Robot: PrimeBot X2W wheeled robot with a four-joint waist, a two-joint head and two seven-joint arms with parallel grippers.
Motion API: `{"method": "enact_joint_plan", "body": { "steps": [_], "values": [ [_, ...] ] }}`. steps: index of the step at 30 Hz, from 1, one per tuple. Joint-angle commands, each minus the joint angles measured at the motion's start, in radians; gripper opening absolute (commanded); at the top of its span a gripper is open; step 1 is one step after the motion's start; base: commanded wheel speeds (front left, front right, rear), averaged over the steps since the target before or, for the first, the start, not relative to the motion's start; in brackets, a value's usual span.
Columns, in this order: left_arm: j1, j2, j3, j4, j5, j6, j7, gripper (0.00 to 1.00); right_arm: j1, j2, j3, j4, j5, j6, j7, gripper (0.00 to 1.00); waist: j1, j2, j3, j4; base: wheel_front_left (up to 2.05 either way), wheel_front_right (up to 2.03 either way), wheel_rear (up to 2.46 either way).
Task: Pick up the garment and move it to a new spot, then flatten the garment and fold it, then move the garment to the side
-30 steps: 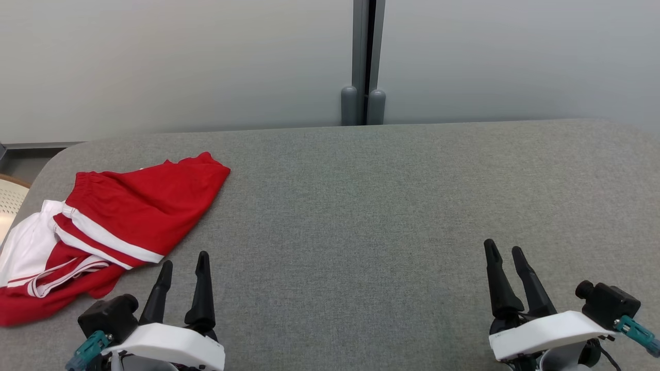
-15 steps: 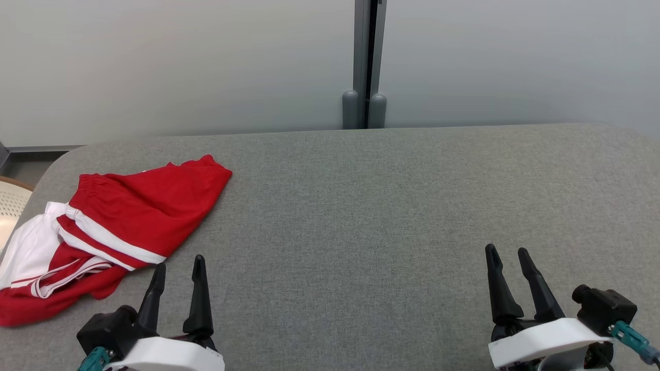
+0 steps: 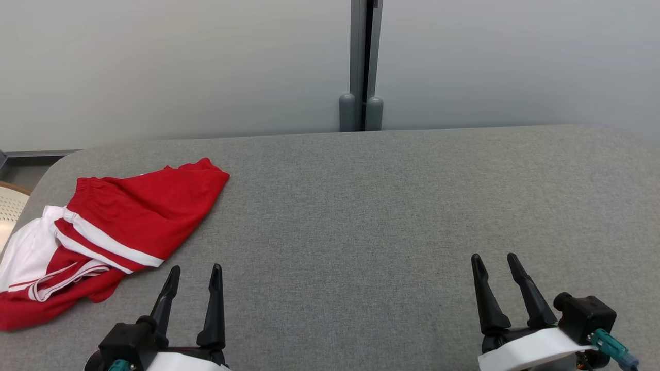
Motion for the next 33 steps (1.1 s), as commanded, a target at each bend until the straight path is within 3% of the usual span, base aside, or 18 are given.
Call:
{"method": "enact_joint_plan", "body": {
  "steps": [1,17,33],
  "values": [
    [0.006,0.000,0.004,-0.005,0.027,-0.004,-0.010,1.00,-0.001,-0.006,0.005,-0.004,-0.028,0.000,-0.011,1.00,0.0000,0.0000,0.001,-0.001,0.00,0.00,0.00],
    [0.023,-0.026,0.029,0.026,0.162,-0.051,-0.043,1.00,-0.004,-0.007,0.020,0.004,-0.164,0.000,-0.045,1.00,0.0000,0.0000,0.011,-0.004,0.00,0.00,0.00],
    [0.038,-0.043,0.051,0.029,0.282,-0.058,-0.072,1.00,0.004,-0.008,0.041,0.011,-0.281,0.000,-0.074,1.00,0.0000,0.0000,0.010,-0.007,0.00,0.00,0.00]
  ]
}}
